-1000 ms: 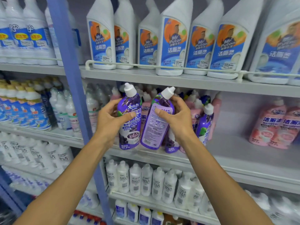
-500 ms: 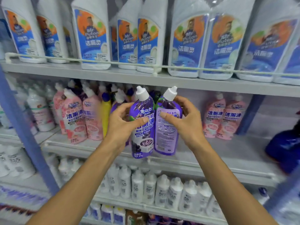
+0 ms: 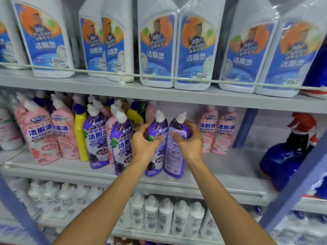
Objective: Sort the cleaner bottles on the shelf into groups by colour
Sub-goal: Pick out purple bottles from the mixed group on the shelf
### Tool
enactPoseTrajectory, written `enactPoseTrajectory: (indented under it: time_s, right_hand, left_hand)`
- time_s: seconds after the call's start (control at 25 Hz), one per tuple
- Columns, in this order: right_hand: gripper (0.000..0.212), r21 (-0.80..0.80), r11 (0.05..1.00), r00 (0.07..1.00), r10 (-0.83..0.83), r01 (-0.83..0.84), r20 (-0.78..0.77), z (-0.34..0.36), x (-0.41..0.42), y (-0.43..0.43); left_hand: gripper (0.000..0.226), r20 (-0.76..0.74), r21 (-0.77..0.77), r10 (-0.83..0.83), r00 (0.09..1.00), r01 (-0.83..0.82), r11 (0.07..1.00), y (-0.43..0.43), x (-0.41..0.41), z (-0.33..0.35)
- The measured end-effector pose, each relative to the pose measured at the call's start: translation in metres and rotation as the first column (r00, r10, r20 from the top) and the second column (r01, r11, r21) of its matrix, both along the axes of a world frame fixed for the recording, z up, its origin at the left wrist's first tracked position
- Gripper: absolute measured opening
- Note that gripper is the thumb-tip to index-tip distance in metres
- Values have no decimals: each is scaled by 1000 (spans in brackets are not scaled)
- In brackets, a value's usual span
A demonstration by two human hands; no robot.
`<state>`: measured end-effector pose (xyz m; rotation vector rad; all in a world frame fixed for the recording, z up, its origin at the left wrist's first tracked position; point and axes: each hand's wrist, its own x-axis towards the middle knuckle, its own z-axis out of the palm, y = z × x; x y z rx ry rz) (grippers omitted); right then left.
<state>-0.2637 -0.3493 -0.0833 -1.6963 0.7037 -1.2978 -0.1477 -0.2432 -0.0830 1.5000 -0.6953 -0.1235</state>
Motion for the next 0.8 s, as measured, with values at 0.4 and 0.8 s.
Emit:
enactPoseTrajectory:
  time_s: [0.4,0.8]
  right_hand:
    - [44,23,989,981,147,-146,-123,-41,-16,18]
    - [47,124,982,982,155,-142,-105,-65,16,-2]
  left_hand:
    - [42,119,72,7,993,-15,997,21,9,-41]
    - [44,171,98,136,976,-154,983,5,12,-56]
